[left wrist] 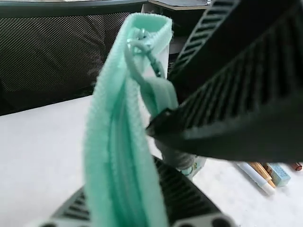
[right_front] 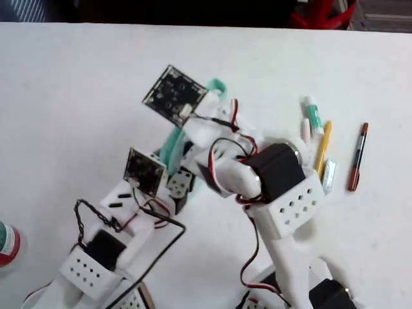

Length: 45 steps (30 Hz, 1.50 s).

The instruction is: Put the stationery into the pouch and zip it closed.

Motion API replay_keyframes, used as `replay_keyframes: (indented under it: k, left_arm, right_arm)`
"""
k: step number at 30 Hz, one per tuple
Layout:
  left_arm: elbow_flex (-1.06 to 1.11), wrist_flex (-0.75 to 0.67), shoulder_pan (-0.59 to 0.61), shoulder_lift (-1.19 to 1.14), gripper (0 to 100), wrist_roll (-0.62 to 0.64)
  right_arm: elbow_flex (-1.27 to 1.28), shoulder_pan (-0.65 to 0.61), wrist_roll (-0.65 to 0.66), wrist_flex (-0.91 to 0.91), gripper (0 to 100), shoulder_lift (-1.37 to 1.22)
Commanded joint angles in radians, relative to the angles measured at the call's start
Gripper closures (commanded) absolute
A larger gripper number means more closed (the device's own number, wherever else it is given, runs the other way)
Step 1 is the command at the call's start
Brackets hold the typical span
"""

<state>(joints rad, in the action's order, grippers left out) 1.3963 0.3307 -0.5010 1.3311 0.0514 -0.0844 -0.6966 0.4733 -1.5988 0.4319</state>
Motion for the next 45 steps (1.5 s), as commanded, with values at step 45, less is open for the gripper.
replay_keyframes:
  k: [45]
  left_arm:
    - [-0.049, -0.003, 0.028, 0.004, 98, -0.011]
  right_arm:
    - [0.135, -0.605, 0.121, -0.12, 97.9, 0.228]
